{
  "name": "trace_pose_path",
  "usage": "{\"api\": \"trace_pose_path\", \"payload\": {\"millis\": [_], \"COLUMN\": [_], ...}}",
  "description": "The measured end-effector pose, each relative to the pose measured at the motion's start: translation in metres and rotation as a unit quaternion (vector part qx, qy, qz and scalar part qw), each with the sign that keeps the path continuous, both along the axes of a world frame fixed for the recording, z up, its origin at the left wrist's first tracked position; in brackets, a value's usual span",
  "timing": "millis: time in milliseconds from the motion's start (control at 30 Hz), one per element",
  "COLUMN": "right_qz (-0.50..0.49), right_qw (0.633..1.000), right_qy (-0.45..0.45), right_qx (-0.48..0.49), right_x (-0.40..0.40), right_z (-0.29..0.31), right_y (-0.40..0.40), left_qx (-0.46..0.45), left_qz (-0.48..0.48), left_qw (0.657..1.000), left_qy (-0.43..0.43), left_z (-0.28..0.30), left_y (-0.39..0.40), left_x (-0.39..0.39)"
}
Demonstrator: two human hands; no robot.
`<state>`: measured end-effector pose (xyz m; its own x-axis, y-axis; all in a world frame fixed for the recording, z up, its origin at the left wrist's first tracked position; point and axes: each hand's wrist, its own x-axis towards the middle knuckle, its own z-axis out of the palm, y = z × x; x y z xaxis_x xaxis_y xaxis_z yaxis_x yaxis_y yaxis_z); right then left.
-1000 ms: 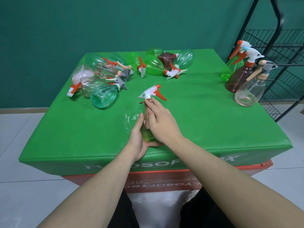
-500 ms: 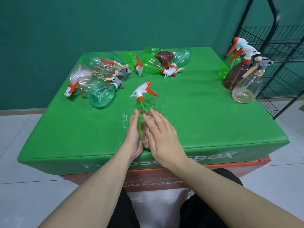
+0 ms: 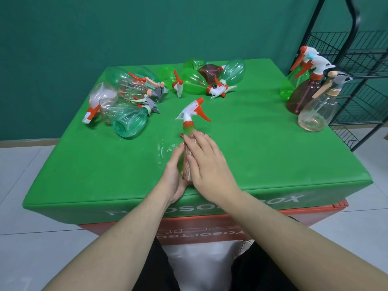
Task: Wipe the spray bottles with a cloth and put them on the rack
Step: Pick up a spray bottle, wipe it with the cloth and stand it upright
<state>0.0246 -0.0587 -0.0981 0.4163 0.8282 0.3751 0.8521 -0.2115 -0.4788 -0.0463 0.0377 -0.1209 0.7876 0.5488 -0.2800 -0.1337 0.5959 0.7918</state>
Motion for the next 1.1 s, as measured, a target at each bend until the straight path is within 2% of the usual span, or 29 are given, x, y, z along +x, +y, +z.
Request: {"api": "trace_pose_path", "payload": {"millis": [67,267,367,800,1100], "right_qz": [0.003,-0.013,-0.024,0.0,0.004], "right_qw": [1.0,0.989,0.985,1.0,1.0], "right_qy": [0.008,0.143,0.168,0.006,0.003], "right_qx": [-0.006,-0.02,-0.028,-0.027,-0.022], "right_x": [0.004,0.015,0.015,-0.008,-0.01], "right_z": [0.007,0.024,0.025,-0.012,-0.024], "right_y": [0.01,0.029,0.032,-0.014,-0.028], "left_qx": [0.001,0.02,0.022,0.009,-0.003], "left_qz": [-0.01,-0.023,-0.022,0.016,0.022], "left_qw": [1.0,0.999,0.999,1.0,1.0], "left_qy": [0.016,0.041,0.041,0.016,0.007], "left_z": [0.004,0.008,0.01,-0.003,-0.008], "left_y": [-0.001,-0.002,-0.003,0.0,0.003], "left_x": [-0.002,-0.004,-0.004,0.002,0.001]}}
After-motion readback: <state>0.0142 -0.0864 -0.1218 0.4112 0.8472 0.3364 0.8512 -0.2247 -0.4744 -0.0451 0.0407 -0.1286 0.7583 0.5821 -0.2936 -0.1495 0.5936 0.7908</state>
